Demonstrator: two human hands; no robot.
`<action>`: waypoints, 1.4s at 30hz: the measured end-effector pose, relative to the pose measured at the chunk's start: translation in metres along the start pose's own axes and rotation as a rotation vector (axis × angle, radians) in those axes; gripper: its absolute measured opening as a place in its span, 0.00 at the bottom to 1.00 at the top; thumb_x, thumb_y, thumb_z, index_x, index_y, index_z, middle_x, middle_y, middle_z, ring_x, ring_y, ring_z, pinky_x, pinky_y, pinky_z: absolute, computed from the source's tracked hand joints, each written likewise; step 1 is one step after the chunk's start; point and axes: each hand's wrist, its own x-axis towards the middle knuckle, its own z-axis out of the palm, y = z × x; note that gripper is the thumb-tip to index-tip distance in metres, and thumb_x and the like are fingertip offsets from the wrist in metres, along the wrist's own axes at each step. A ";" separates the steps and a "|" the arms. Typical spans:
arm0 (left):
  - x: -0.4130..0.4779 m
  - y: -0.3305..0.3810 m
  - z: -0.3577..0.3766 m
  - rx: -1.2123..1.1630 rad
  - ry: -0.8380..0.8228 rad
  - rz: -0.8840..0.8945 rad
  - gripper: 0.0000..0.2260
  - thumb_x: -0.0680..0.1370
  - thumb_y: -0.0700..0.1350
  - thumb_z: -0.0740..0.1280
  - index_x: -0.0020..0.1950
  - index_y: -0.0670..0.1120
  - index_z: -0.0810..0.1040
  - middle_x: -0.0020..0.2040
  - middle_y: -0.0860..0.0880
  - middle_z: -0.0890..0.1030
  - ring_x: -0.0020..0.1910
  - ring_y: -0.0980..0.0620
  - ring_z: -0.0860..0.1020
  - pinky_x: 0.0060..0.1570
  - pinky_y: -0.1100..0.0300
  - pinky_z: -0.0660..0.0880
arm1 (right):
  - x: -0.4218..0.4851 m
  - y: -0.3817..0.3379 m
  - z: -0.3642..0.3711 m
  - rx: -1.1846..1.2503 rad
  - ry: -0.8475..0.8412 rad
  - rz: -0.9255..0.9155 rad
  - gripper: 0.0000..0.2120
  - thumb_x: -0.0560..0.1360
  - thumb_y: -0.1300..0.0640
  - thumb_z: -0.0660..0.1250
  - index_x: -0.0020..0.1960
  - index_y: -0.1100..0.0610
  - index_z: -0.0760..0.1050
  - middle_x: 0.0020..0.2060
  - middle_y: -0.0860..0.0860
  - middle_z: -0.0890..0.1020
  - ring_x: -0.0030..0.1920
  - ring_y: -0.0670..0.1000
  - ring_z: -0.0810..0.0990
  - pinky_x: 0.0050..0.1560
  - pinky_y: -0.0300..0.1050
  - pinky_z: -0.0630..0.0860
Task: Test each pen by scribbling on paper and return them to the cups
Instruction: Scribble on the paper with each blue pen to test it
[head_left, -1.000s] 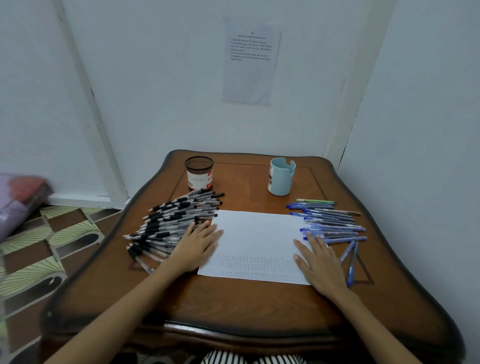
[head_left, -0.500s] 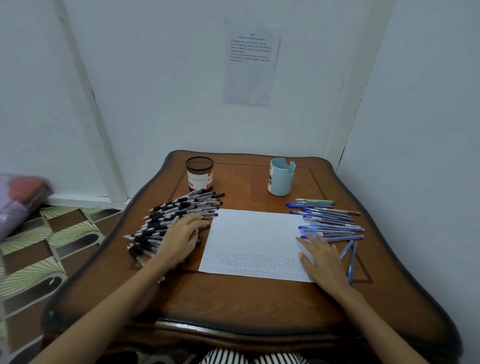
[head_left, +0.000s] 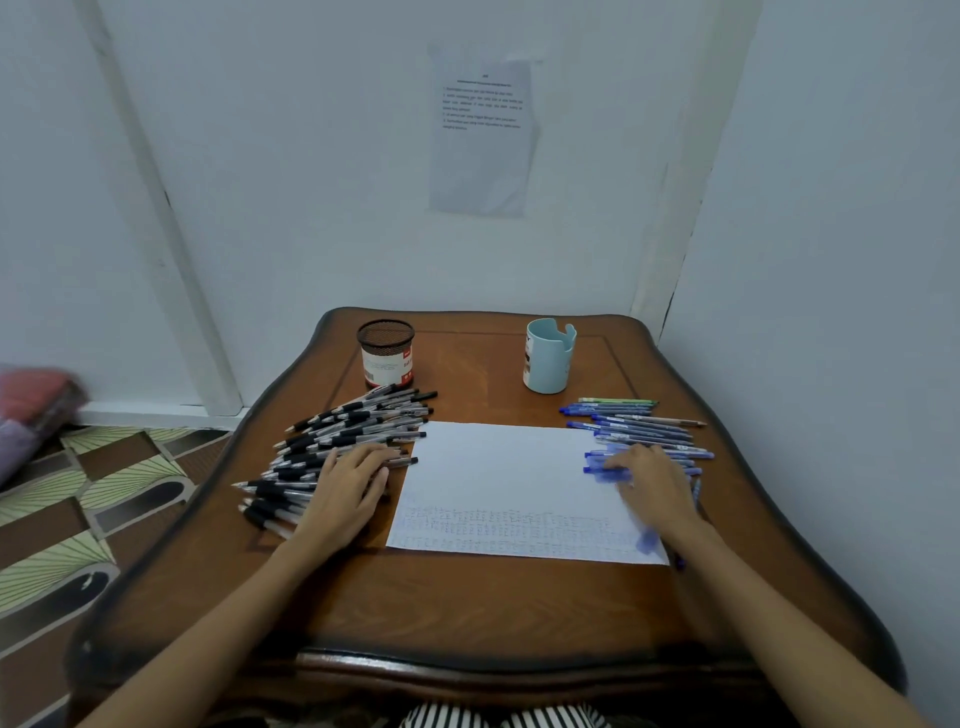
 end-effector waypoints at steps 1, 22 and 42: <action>0.002 0.003 0.000 -0.012 0.036 0.014 0.18 0.79 0.49 0.52 0.62 0.47 0.76 0.62 0.49 0.76 0.63 0.50 0.72 0.68 0.45 0.61 | 0.004 0.003 -0.002 -0.048 -0.040 -0.030 0.19 0.71 0.53 0.73 0.61 0.53 0.77 0.56 0.53 0.80 0.55 0.53 0.74 0.51 0.43 0.70; 0.026 0.006 0.010 0.181 -0.137 0.052 0.32 0.74 0.59 0.38 0.68 0.50 0.71 0.69 0.52 0.71 0.69 0.53 0.66 0.70 0.55 0.55 | 0.014 -0.034 -0.001 0.367 0.273 -0.162 0.11 0.78 0.55 0.62 0.54 0.62 0.77 0.47 0.58 0.82 0.45 0.56 0.82 0.48 0.45 0.78; 0.064 -0.010 0.028 0.152 -0.113 0.047 0.15 0.82 0.45 0.54 0.68 0.50 0.72 0.70 0.51 0.69 0.71 0.52 0.63 0.71 0.54 0.52 | 0.031 -0.103 0.041 0.087 0.097 0.008 0.22 0.77 0.37 0.56 0.63 0.46 0.77 0.50 0.54 0.84 0.50 0.55 0.81 0.42 0.44 0.71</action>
